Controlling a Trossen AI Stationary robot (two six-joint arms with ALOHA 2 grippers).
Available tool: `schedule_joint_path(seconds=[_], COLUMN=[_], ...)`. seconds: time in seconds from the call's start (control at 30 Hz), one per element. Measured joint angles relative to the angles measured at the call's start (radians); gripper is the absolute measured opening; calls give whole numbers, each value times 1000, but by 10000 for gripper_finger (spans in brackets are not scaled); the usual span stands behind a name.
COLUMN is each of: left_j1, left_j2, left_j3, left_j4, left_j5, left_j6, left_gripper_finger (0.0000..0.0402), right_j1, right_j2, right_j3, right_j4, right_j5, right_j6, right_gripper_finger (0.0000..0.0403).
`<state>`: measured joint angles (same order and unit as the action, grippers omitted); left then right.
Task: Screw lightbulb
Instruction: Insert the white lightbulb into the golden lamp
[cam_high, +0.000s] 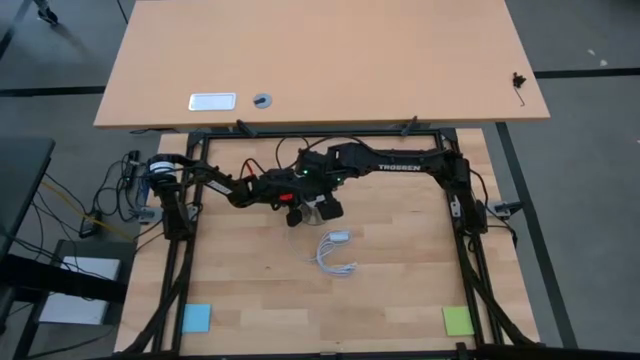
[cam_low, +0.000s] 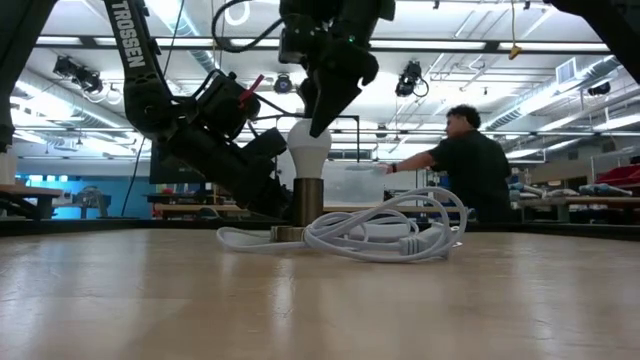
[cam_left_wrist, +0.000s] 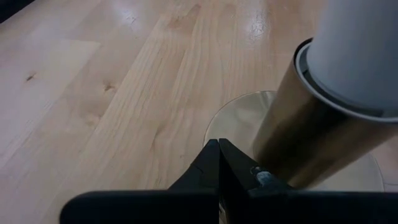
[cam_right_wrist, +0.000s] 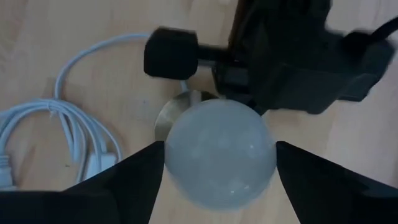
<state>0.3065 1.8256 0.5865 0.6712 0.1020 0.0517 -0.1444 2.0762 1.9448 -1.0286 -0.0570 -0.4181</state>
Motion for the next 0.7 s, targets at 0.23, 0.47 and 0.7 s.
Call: schedule_joint_path(seconds=[0.23,0.47,0.7], left_j1=[0,0,-1], left_j2=[0,0,0], left_j3=[0,0,0], left_j4=[0,0,0], left_j5=[0,2,10], left_j6=[0,0,0], left_gripper_finger=[3,3,3], right_j1=[7,10,56], right_j2=[-3,-3,-1], right_j3=[-24,-27,-30], right_j4=[19,26,27], right_j5=[8,34,81], right_j6=[127,635,716], right_gripper_finger=[289,287,310])
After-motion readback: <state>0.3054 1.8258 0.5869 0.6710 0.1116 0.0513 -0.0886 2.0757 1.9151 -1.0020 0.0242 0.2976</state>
